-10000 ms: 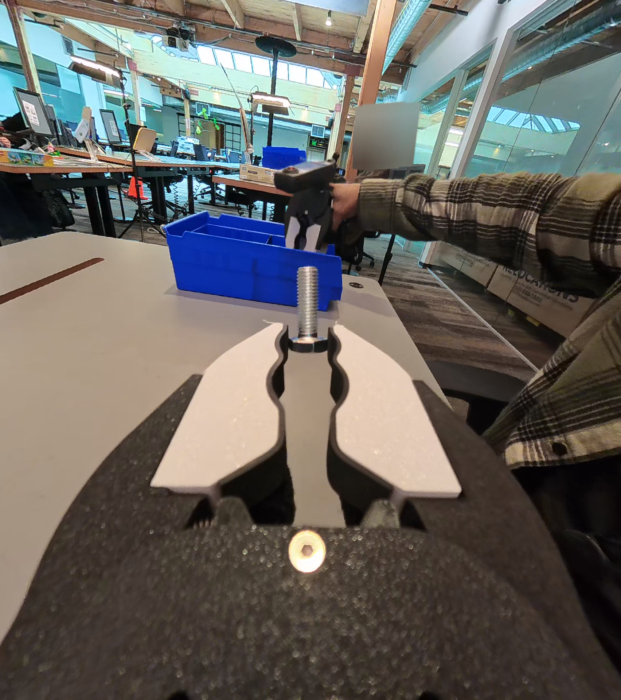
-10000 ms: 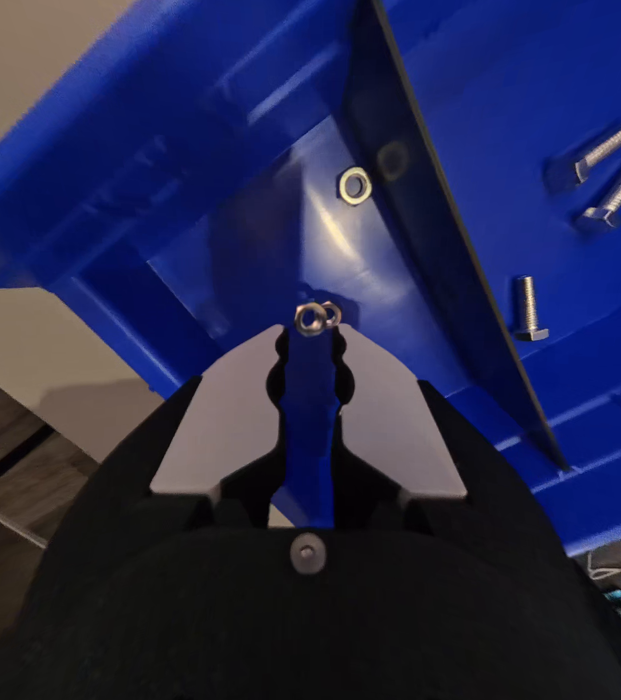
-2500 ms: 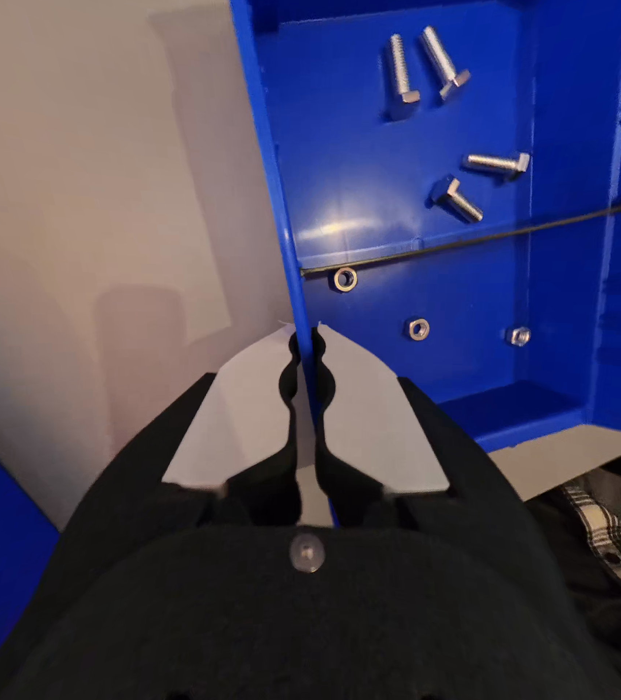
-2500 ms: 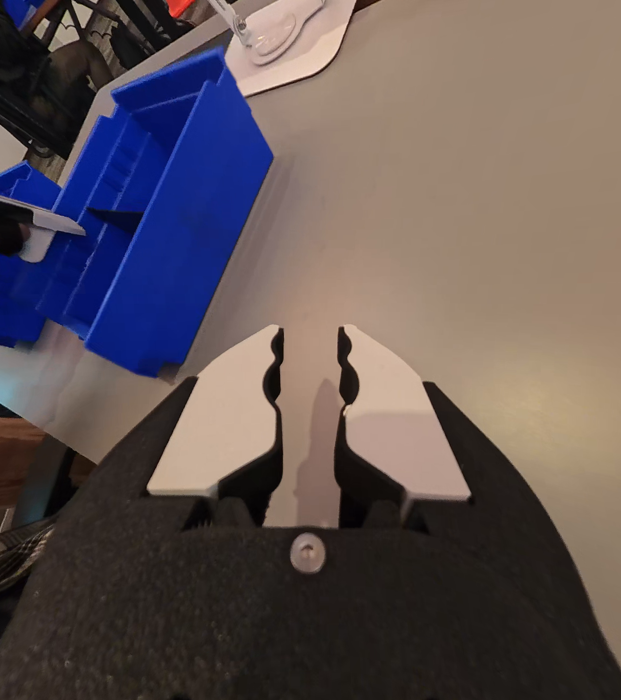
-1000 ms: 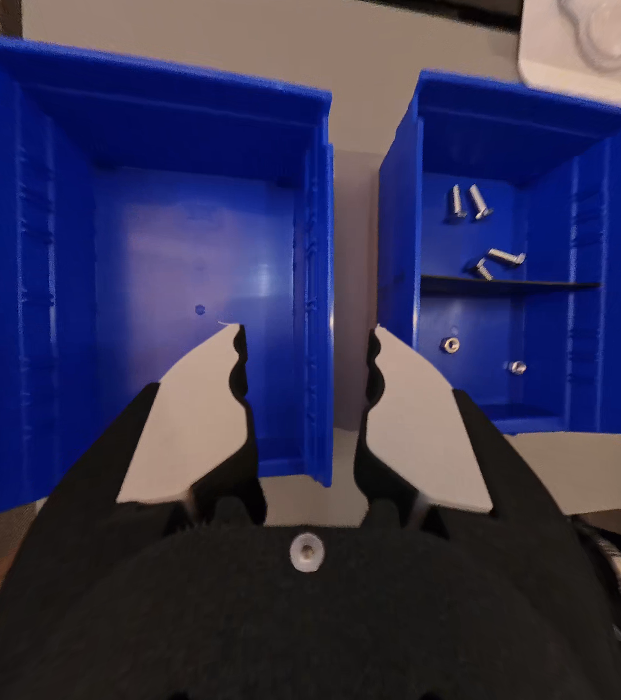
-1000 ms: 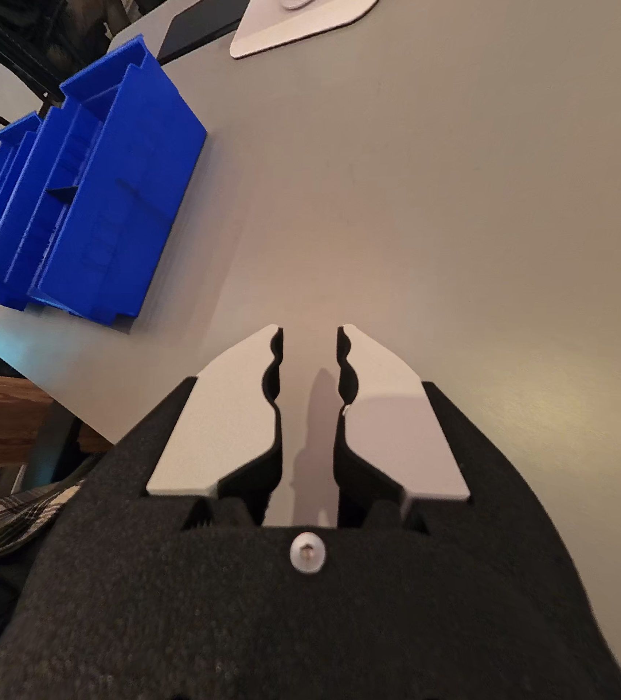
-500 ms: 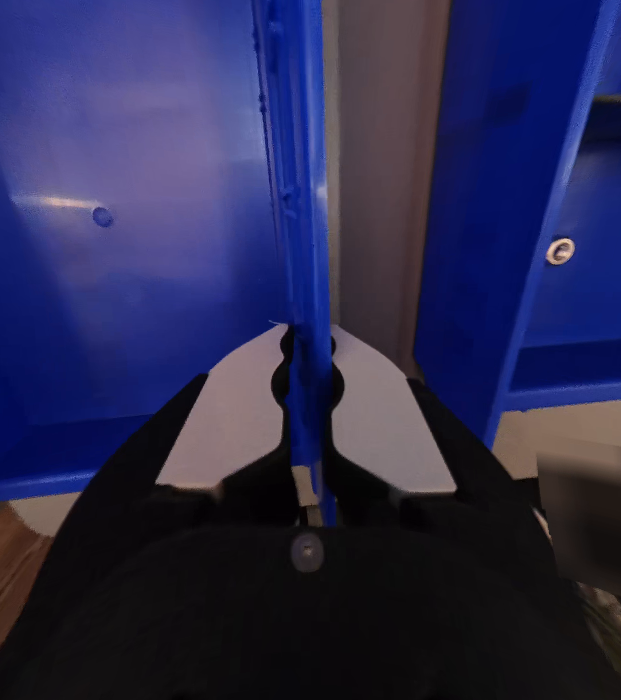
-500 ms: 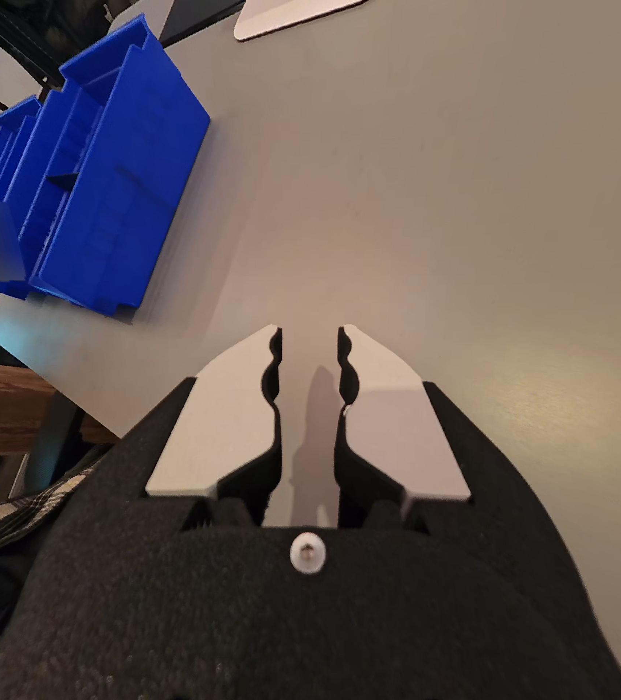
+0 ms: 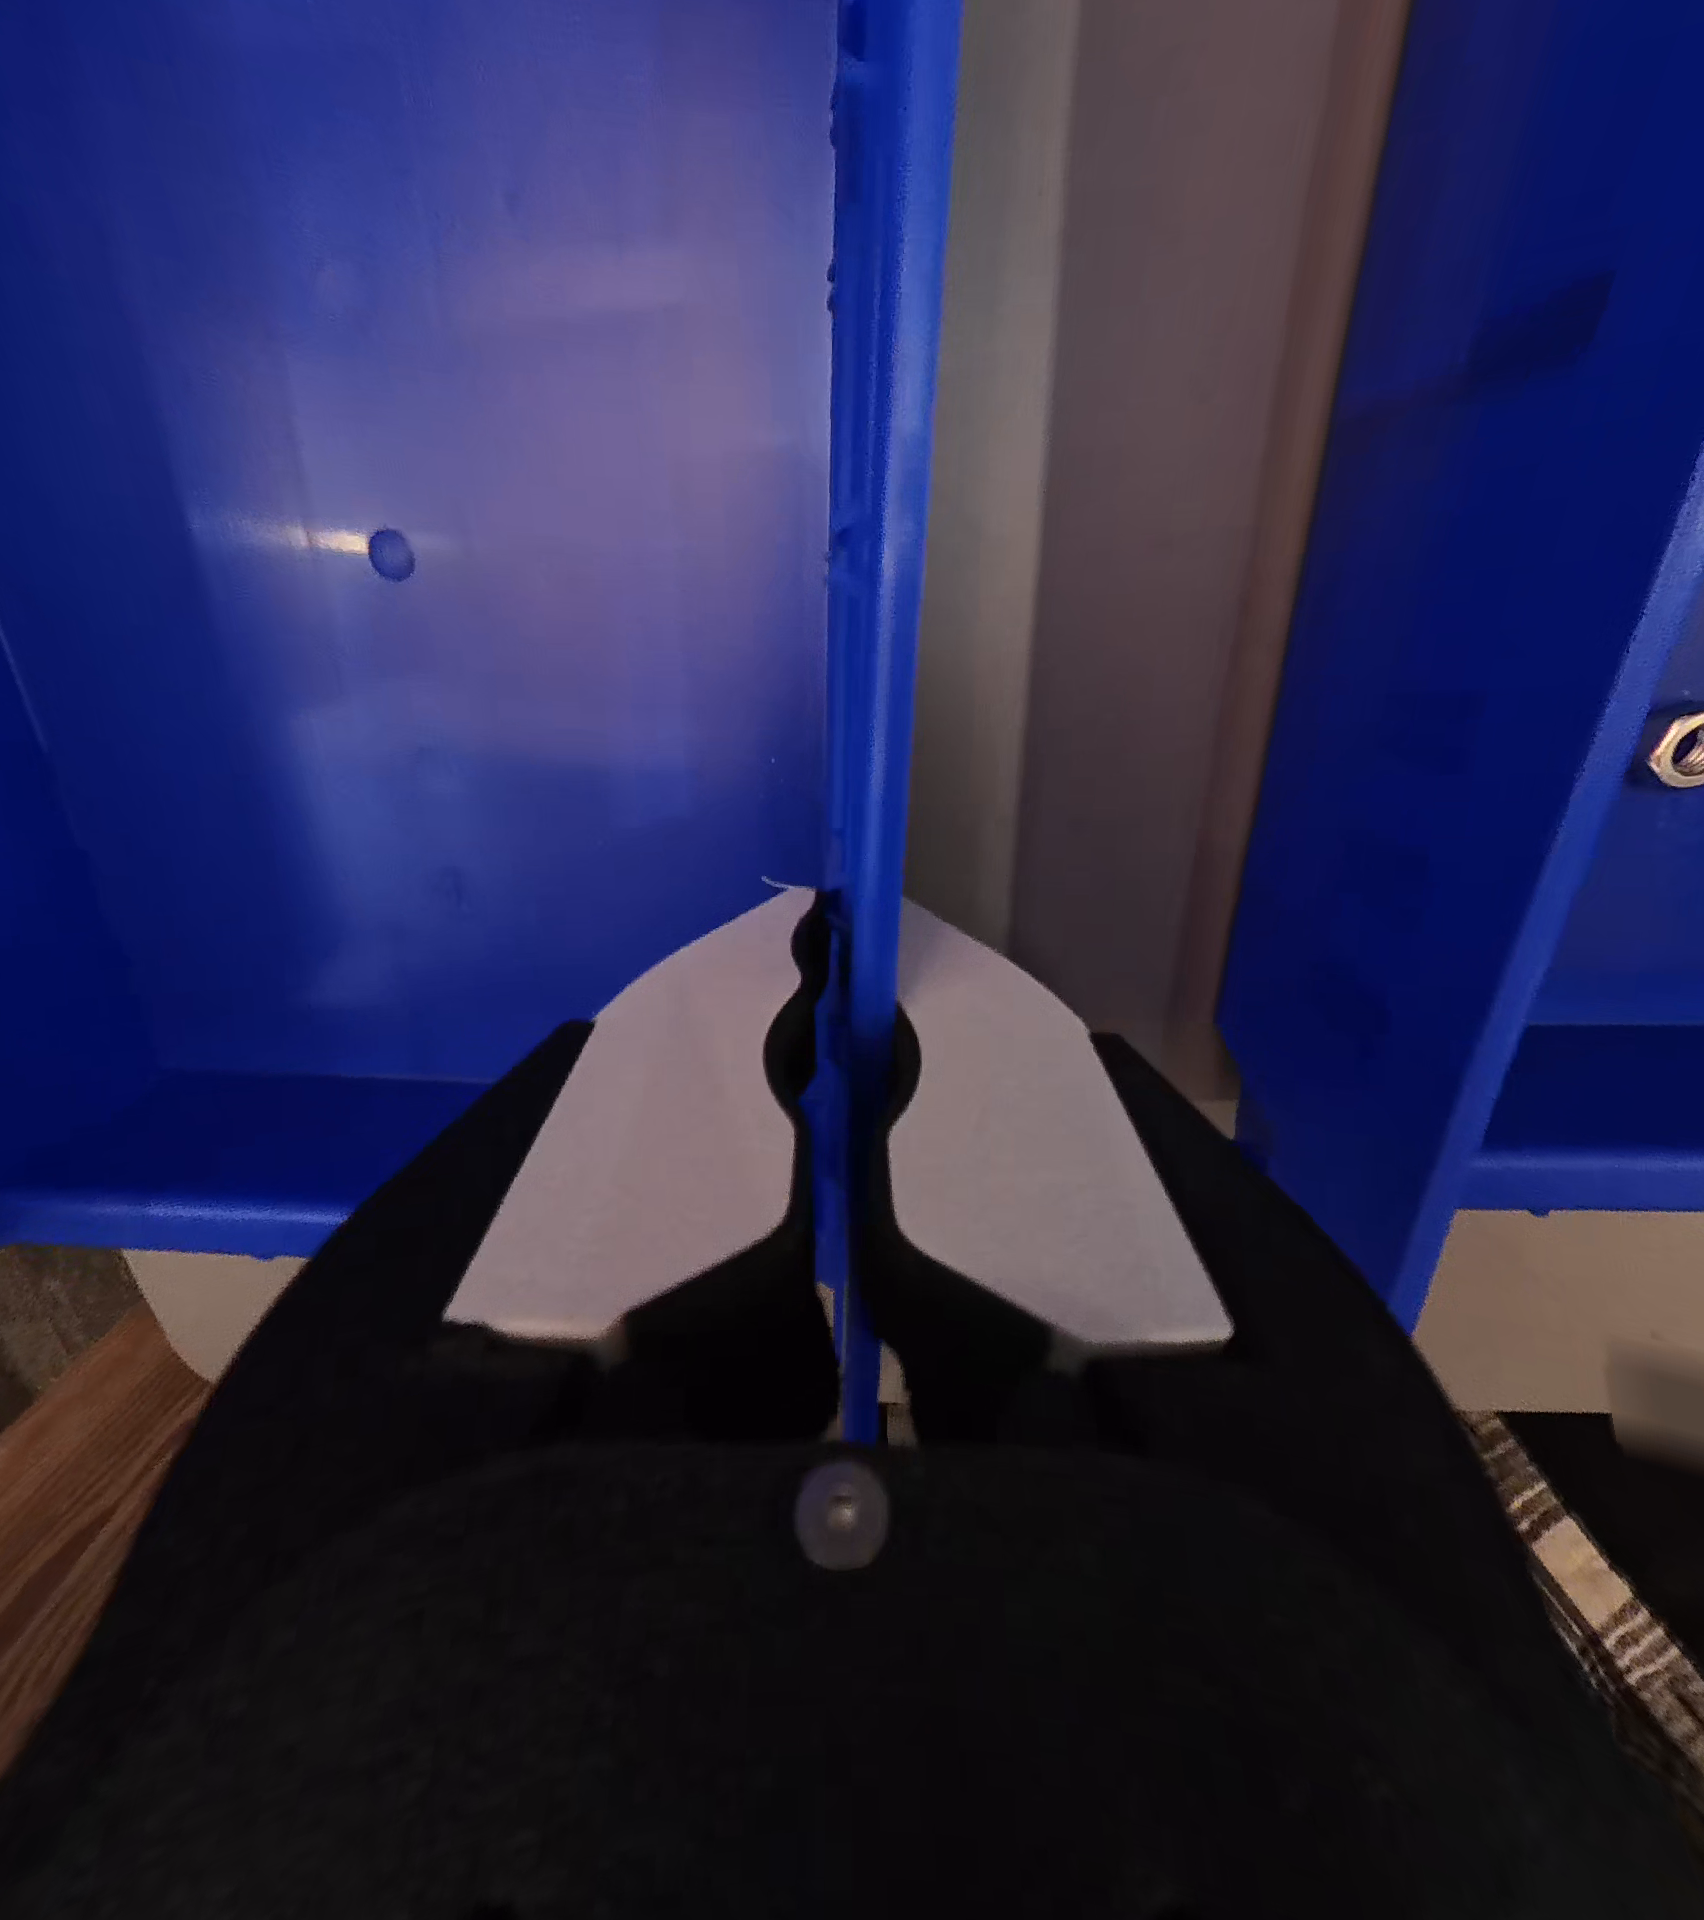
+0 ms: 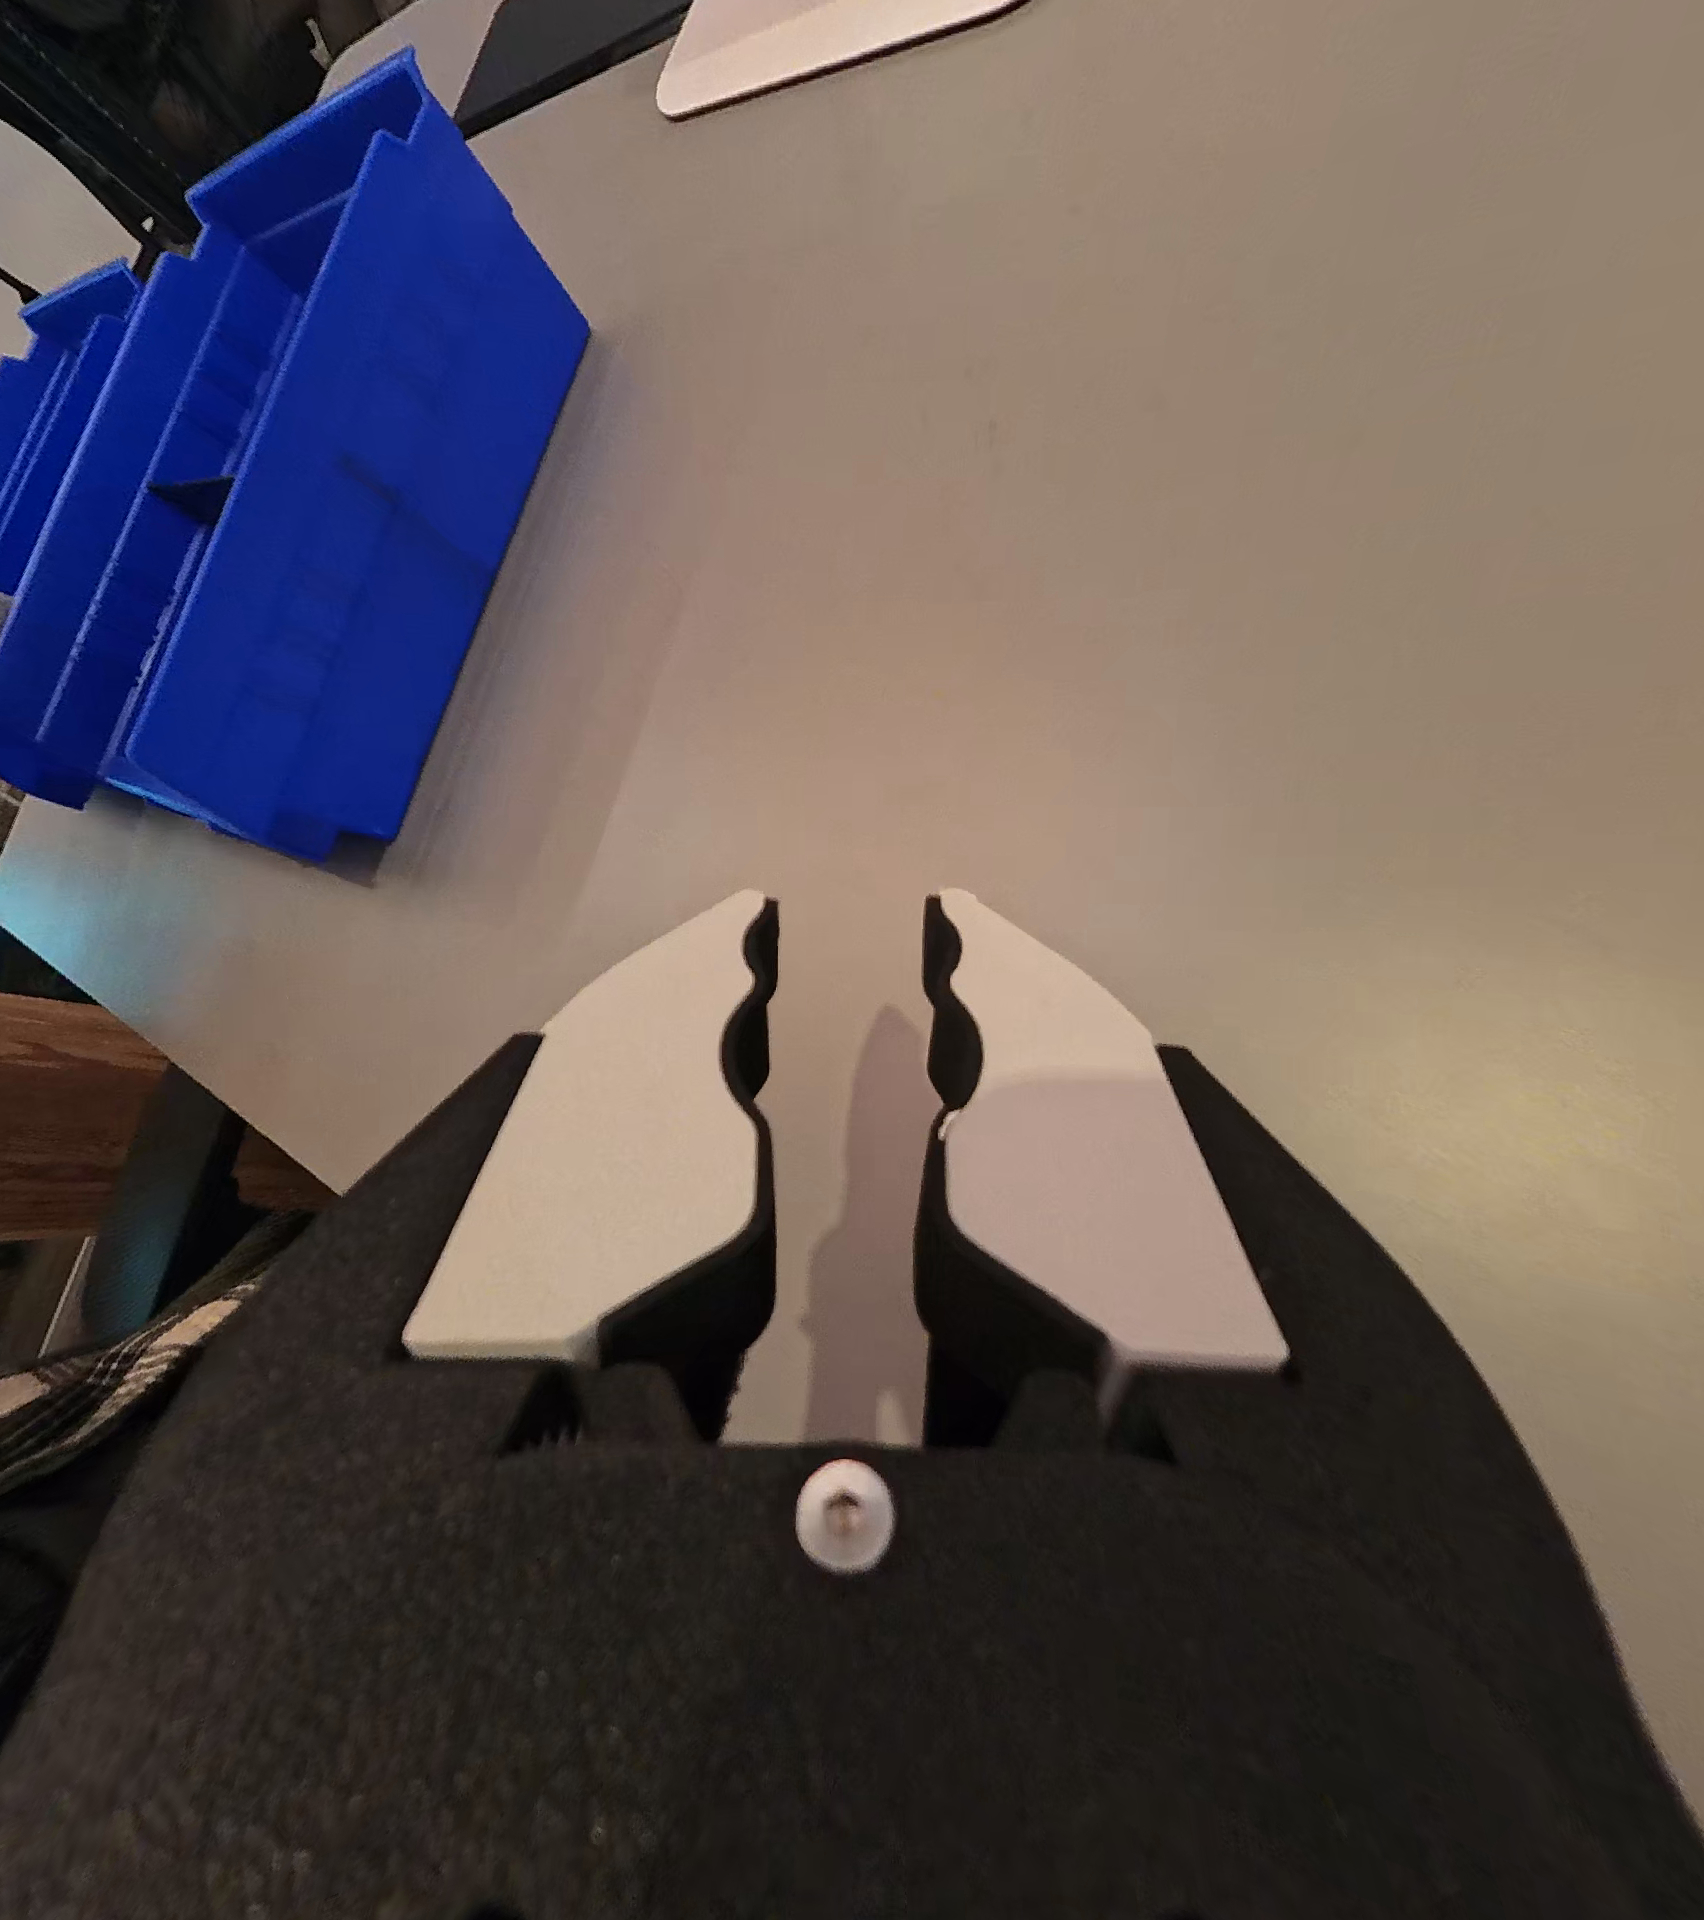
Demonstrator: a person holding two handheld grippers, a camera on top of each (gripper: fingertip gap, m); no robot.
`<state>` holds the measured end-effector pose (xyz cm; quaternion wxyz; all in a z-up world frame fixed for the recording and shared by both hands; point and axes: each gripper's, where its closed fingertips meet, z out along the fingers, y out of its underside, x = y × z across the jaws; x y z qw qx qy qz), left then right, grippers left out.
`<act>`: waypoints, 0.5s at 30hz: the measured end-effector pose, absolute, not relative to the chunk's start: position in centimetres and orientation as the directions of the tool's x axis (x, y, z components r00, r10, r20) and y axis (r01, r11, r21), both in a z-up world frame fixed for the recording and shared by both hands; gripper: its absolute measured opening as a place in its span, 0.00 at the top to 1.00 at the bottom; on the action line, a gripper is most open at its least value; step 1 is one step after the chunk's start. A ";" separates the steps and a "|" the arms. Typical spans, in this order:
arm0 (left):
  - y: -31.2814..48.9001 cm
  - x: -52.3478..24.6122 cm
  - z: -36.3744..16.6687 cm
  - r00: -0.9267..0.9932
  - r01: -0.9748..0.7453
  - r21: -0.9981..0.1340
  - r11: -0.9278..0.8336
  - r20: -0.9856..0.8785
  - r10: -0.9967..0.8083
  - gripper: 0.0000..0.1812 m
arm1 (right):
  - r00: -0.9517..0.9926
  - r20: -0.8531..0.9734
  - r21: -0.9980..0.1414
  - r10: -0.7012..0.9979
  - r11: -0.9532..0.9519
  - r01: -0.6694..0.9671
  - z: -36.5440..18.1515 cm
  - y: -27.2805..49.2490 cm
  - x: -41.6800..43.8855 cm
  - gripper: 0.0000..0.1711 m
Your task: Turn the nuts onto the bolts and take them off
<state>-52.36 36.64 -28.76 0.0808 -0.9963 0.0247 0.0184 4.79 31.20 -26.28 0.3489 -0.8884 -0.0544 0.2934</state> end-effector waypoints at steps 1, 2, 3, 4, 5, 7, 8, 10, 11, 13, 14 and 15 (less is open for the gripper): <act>36.7 -52.4 -28.7 0.998 -0.057 -0.158 -0.986 -0.044 -0.050 0.97 | 0.822 -0.482 -0.651 0.304 -0.752 -0.104 -26.3 31.2 4.7 0.85; 36.7 -52.4 -28.7 0.997 -0.062 -0.155 -0.986 -0.050 -0.054 0.97 | 0.821 -0.481 -0.652 0.308 -0.752 -0.100 -26.3 31.2 4.6 0.85; 36.6 -52.4 -28.7 0.997 -0.063 -0.151 -0.986 -0.053 -0.056 0.97 | 0.820 -0.480 -0.653 0.310 -0.751 -0.098 -26.3 31.1 4.5 0.85; 36.7 -52.3 -28.7 0.997 -0.062 -0.151 -0.987 -0.052 -0.055 0.97 | 0.821 -0.480 -0.654 0.311 -0.750 -0.098 -26.2 31.2 4.4 0.85; 36.7 -52.3 -28.7 0.998 -0.056 -0.153 -0.987 -0.049 -0.049 0.97 | 0.821 -0.479 -0.655 0.311 -0.749 -0.099 -26.2 31.1 4.4 0.85; 36.8 -52.3 -28.6 0.998 -0.043 -0.153 -0.987 -0.044 -0.037 0.97 | 0.819 -0.482 -0.654 0.311 -0.750 -0.100 -26.2 31.1 4.4 0.85; 36.8 -52.3 -28.6 0.999 -0.040 -0.153 -0.987 -0.043 -0.033 0.97 | 0.819 -0.483 -0.653 0.311 -0.751 -0.100 -26.2 31.1 4.4 0.85; 36.8 -52.3 -28.5 0.999 -0.029 -0.154 -0.988 -0.039 -0.023 0.97 | 0.819 -0.483 -0.651 0.310 -0.753 -0.099 -26.3 31.1 4.4 0.85; 36.8 -52.3 -28.4 0.999 -0.023 -0.156 -0.987 -0.036 -0.017 0.98 | 0.819 -0.482 -0.651 0.310 -0.752 -0.098 -26.4 31.1 4.4 0.85; 36.8 -52.2 -28.2 1.000 -0.012 -0.160 -0.987 -0.029 -0.007 0.97 | 0.818 -0.484 -0.651 0.311 -0.753 -0.099 -26.3 31.1 4.4 0.85; 36.8 -52.0 -28.2 1.000 -0.010 -0.160 -0.987 -0.025 -0.006 0.97 | 0.818 -0.483 -0.654 0.312 -0.750 -0.100 -26.3 31.1 4.5 0.85; 36.9 -51.8 -28.1 1.000 -0.010 -0.162 -0.987 -0.019 -0.007 0.98 | 0.818 -0.482 -0.654 0.313 -0.750 -0.099 -26.2 31.1 4.4 0.85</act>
